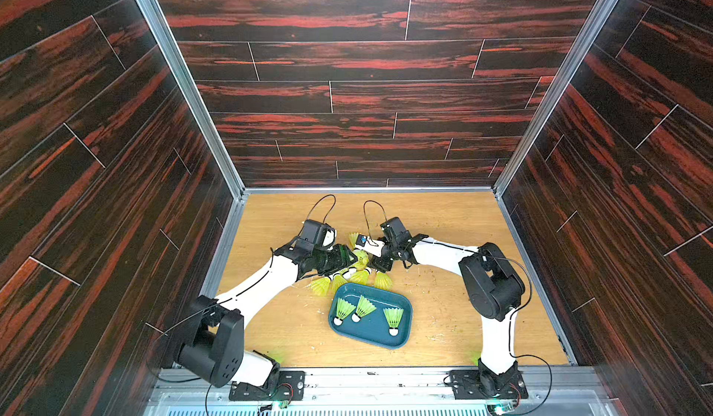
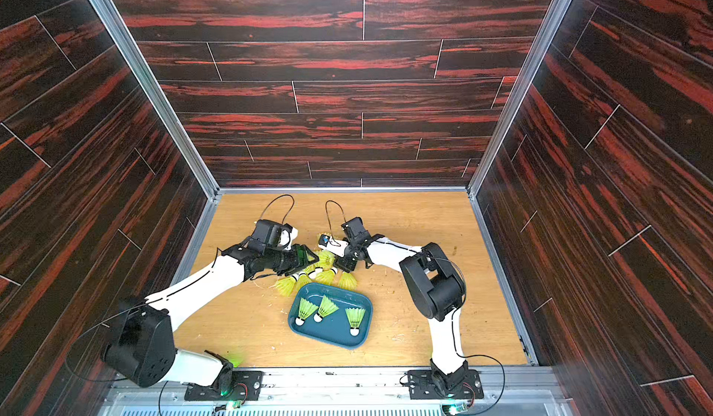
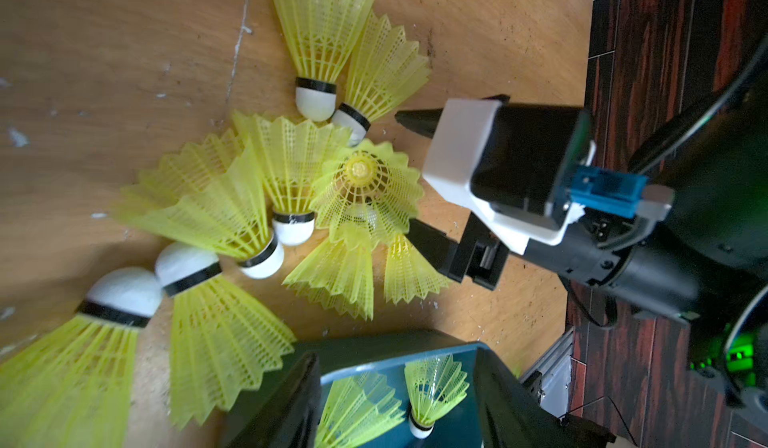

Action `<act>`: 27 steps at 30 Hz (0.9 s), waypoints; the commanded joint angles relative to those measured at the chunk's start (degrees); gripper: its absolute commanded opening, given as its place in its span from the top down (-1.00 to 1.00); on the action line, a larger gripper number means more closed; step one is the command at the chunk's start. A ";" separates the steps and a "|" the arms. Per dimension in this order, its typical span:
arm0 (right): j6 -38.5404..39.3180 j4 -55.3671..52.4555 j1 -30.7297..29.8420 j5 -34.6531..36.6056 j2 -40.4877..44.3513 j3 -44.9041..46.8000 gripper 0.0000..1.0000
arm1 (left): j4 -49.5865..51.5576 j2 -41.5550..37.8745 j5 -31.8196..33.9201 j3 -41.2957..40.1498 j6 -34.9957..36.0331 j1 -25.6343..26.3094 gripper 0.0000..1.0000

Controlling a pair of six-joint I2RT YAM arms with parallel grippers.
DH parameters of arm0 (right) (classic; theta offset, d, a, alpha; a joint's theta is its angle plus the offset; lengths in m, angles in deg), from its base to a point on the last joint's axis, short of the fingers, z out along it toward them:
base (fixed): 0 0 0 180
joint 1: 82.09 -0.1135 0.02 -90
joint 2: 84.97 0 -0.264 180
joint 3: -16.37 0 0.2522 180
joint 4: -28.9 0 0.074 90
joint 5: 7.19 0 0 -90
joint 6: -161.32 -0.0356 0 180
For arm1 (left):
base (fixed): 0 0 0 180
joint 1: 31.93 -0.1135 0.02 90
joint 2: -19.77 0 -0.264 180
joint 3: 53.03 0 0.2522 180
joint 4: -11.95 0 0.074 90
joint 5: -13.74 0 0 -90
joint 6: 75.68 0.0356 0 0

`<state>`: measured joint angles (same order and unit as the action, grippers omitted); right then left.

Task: Put the shuttlecocks into the storage box
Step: Adjust the shuttlecock at the center of the board.

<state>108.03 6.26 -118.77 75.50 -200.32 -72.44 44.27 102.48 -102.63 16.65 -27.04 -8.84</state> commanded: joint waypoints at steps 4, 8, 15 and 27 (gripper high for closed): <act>-1.70 -0.02 -0.58 -4.46 -0.19 -1.60 -0.31 | 2.26 -3.34 0.86 -1.53 1.16 -0.76 -0.25; -4.14 -3.41 -0.58 -9.61 0.99 -1.86 -0.30 | 2.26 -3.87 0.78 -1.88 1.34 -1.03 -0.24; -13.16 -3.01 -0.02 -13.81 8.60 4.44 -0.35 | 2.44 -4.66 0.62 -1.83 1.71 -1.50 -0.24; -34.03 -1.14 3.35 -4.03 10.96 5.34 -0.30 | 2.59 -4.54 0.00 -1.21 2.00 -1.97 -0.24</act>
<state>81.17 6.39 -116.19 66.38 -187.47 -65.53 45.65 99.51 -102.37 15.16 -26.00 -10.46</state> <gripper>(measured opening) 0.657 0.620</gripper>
